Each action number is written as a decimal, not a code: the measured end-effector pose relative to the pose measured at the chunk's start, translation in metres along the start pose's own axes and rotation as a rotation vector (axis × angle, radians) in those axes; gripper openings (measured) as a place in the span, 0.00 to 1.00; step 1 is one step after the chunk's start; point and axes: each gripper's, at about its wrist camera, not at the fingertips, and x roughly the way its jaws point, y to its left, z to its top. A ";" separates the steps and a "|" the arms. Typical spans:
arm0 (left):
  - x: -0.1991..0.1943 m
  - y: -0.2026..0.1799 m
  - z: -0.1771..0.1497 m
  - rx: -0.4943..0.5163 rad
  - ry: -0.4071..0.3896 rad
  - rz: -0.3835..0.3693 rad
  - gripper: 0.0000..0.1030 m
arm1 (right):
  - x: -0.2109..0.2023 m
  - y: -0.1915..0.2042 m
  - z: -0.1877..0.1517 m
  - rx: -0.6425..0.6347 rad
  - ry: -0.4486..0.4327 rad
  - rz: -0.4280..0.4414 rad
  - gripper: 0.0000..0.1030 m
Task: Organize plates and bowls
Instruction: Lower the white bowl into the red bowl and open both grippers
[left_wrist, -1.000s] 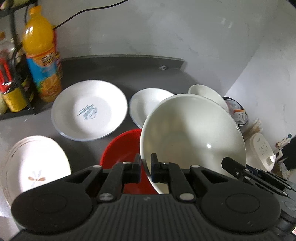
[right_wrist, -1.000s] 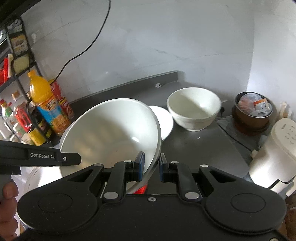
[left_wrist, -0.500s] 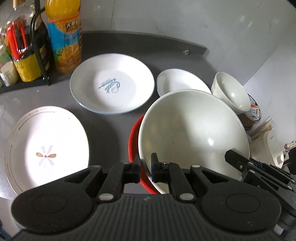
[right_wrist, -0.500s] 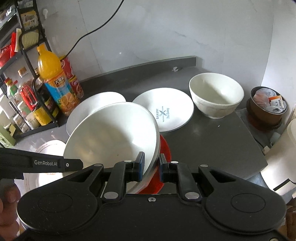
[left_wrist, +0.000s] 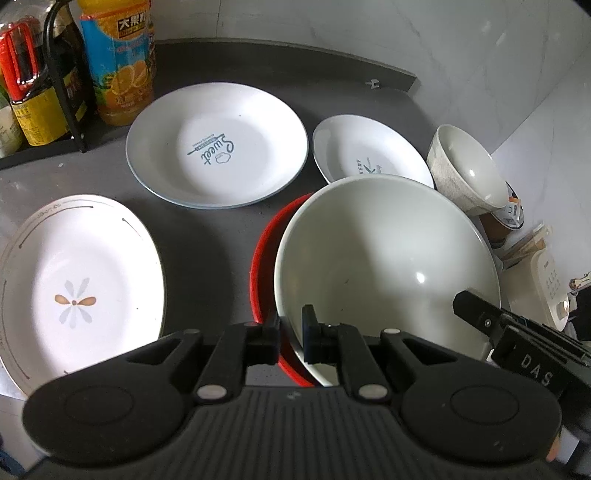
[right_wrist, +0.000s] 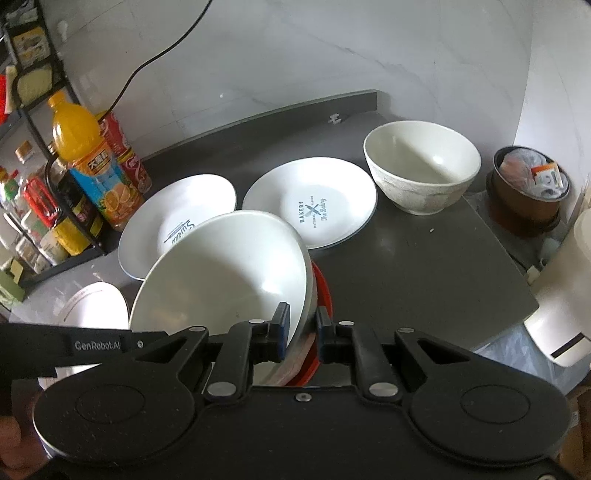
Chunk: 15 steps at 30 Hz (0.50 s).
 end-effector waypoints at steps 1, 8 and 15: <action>0.001 0.000 0.000 0.001 0.003 -0.001 0.09 | 0.001 -0.001 0.001 0.009 0.003 0.003 0.14; 0.005 -0.003 0.004 0.018 0.036 0.003 0.12 | 0.007 -0.007 0.005 0.060 0.009 0.019 0.14; 0.003 0.000 0.014 0.010 0.044 0.003 0.16 | 0.011 -0.012 0.007 0.098 0.016 0.040 0.12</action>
